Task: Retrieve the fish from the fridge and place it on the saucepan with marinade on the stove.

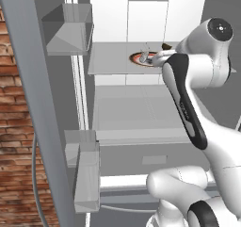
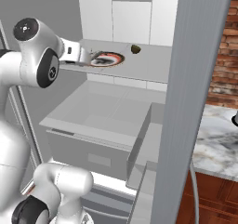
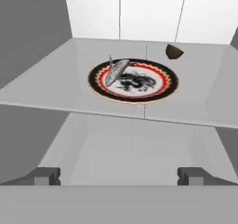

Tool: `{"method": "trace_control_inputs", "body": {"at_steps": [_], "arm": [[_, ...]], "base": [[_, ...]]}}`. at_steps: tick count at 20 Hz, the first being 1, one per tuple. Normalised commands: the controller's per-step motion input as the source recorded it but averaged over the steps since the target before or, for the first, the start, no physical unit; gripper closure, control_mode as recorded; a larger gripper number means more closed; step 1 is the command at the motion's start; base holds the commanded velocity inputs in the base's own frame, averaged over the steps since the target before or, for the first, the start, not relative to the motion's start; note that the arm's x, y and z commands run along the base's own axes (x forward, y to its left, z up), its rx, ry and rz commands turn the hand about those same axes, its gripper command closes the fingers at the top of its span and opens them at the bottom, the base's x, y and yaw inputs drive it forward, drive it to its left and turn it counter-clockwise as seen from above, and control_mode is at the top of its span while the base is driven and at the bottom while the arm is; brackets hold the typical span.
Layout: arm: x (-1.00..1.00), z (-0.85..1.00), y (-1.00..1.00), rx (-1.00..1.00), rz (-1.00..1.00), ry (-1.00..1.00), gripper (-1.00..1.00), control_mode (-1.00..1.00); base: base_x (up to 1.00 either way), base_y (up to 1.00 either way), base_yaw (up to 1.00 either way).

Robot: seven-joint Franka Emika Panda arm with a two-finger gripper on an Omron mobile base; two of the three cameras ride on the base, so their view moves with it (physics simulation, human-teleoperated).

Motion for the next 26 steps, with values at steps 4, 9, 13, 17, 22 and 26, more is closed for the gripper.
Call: {"method": "trace_control_inputs", "body": {"at_steps": [4, 9, 13, 17, 22, 26], "arm": [[0.16, -0.07, 0.0, 0.02, -0.02, 0.0, -1.0, -1.0], [0.25, 0.0, 0.01, 0.02, 0.0, 0.0, -1.0, -1.0], [0.23, 0.0, 0.0, 0.02, 0.0, 0.0, -1.0, -1.0], [0.23, 0.0, 0.0, 0.01, 0.0, 0.0, -1.0, -1.0], [0.27, 0.0, 0.0, 0.0, 0.0, 0.0, -1.0, -1.0], [0.35, 0.0, 0.0, 0.0, -0.01, 0.0, -1.0, -1.0]], "base": [[0.0, 0.0, 0.0], [0.0, 0.0, 0.0], [0.0, 0.0, 0.0], [0.0, 0.0, 0.0], [0.0, 0.0, 0.0], [0.0, 0.0, 0.0]]}}
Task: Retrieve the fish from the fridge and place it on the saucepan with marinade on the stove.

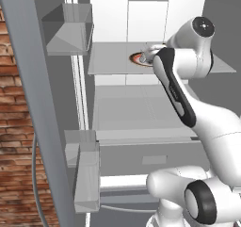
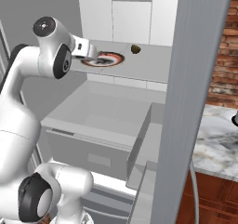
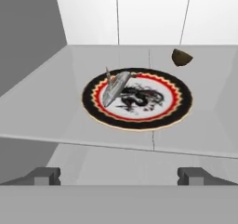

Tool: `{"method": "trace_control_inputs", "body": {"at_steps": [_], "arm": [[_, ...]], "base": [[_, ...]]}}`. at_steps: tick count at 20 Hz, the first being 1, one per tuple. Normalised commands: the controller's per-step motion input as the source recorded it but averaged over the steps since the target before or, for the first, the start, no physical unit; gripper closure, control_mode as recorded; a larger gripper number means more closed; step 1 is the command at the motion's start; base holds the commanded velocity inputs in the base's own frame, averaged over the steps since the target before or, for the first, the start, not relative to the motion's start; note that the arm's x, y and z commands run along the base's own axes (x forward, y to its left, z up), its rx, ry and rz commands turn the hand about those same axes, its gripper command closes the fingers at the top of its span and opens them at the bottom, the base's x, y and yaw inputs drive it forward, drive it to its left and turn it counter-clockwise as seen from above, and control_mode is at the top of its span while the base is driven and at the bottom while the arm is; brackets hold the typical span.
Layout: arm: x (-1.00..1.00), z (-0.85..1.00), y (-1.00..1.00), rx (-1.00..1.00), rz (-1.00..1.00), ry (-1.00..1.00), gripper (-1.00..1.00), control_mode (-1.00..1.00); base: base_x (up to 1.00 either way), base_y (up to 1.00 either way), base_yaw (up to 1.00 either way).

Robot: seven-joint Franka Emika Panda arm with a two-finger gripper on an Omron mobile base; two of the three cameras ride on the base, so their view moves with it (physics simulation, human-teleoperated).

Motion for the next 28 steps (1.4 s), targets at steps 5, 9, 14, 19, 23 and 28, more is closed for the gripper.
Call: {"method": "trace_control_inputs", "body": {"at_steps": [5, 9, 14, 19, 23, 28], "arm": [[0.33, 0.0, 0.0, 0.0, 0.0, 0.0, -1.0, -1.0], [0.28, -0.05, 0.0, 0.0, 0.0, 0.01, -1.0, -1.0], [0.22, -0.14, 0.0, 0.0, -0.01, 0.0, -1.0, -1.0], [0.13, -0.08, 0.0, 0.0, -0.03, 0.01, -1.0, -1.0], [0.14, 0.0, 0.0, 0.0, -0.04, 0.0, -1.0, -1.0], [0.15, 0.0, 0.0, 0.02, -0.04, 0.0, -1.0, -1.0]], "base": [[0.0, 0.0, 0.0], [0.0, 0.0, 0.0], [0.0, 0.0, 0.0], [0.0, 0.0, 0.0], [0.0, 0.0, 0.0], [0.0, 0.0, 0.0]]}}
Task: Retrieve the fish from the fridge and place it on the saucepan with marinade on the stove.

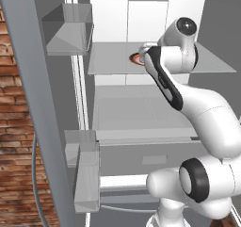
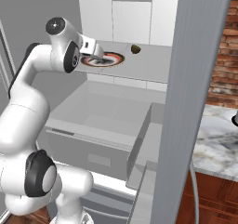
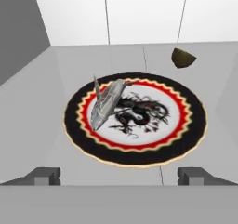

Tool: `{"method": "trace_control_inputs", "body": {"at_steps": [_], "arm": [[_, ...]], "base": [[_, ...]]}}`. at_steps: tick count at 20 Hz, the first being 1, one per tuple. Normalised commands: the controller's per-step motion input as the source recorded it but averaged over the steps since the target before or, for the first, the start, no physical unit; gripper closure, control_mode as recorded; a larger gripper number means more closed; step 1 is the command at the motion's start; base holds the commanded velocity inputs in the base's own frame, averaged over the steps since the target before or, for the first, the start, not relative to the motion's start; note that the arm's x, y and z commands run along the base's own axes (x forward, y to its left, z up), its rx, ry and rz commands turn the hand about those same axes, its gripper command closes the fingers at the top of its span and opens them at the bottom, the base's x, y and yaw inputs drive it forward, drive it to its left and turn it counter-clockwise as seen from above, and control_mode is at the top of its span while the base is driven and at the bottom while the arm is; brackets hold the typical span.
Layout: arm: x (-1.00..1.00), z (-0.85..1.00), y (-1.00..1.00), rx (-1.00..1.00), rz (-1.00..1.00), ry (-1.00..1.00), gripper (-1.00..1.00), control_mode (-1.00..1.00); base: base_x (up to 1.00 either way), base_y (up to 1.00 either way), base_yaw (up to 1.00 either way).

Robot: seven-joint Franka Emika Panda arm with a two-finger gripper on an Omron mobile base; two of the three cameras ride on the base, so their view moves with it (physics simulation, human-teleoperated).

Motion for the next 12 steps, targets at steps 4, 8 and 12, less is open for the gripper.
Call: {"method": "trace_control_inputs", "body": {"at_steps": [4, 8, 12], "arm": [[0.15, 0.0, 0.0, 0.03, -0.04, 0.0, -1.0, -1.0], [0.2, 0.0, 0.0, 0.03, -0.03, 0.02, -1.0, -1.0], [0.2, 0.0, 0.0, 0.02, -0.01, 0.02, -1.0, -1.0]], "base": [[0.0, 0.0, 0.0], [0.0, 0.0, 0.0], [0.0, 0.0, 0.0]]}}
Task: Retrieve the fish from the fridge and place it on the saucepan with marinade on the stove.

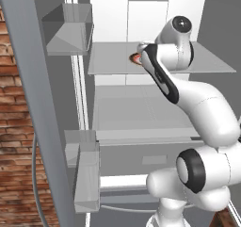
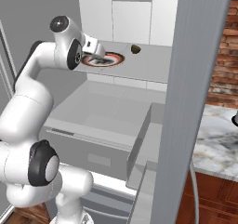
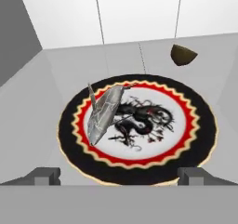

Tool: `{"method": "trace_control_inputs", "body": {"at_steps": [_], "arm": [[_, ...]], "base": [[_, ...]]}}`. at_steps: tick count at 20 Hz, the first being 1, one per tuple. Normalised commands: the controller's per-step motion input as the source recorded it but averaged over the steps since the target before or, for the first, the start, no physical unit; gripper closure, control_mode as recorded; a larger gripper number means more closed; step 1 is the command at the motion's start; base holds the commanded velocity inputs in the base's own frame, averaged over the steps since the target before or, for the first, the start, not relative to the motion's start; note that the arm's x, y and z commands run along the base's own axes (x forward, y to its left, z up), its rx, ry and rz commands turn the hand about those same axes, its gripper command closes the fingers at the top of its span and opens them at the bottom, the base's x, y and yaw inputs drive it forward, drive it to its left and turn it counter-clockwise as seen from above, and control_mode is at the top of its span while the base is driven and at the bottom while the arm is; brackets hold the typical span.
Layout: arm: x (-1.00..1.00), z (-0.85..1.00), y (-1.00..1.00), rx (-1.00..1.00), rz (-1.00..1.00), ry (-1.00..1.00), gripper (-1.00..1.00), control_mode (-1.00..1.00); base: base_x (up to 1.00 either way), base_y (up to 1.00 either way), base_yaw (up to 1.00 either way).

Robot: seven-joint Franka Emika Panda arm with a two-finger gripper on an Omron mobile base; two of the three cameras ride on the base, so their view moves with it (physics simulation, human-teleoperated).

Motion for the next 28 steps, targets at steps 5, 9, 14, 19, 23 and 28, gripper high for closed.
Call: {"method": "trace_control_inputs", "body": {"at_steps": [5, 9, 14, 19, 23, 28], "arm": [[0.22, -0.01, 0.0, 0.01, 0.0, 0.05, -1.0, -1.0], [0.23, -0.05, 0.04, 0.0, 0.0, 0.06, -1.0, -1.0], [0.19, -0.07, 0.05, 0.0, 0.0, 0.05, -1.0, -1.0], [0.19, -0.04, 0.04, 0.0, 0.0, 0.01, -1.0, -1.0], [0.18, -0.1, 0.03, 0.0, 0.0, 0.0, -1.0, -1.0], [0.22, -0.16, 0.0, 0.0, 0.0, 0.0, -1.0, -1.0]], "base": [[0.0, 0.0, 0.0], [0.0, 0.0, 0.0], [0.0, 0.0, 0.0], [0.0, 0.0, 0.0], [0.0, 0.0, 0.0], [0.0, 0.0, 0.0]]}}
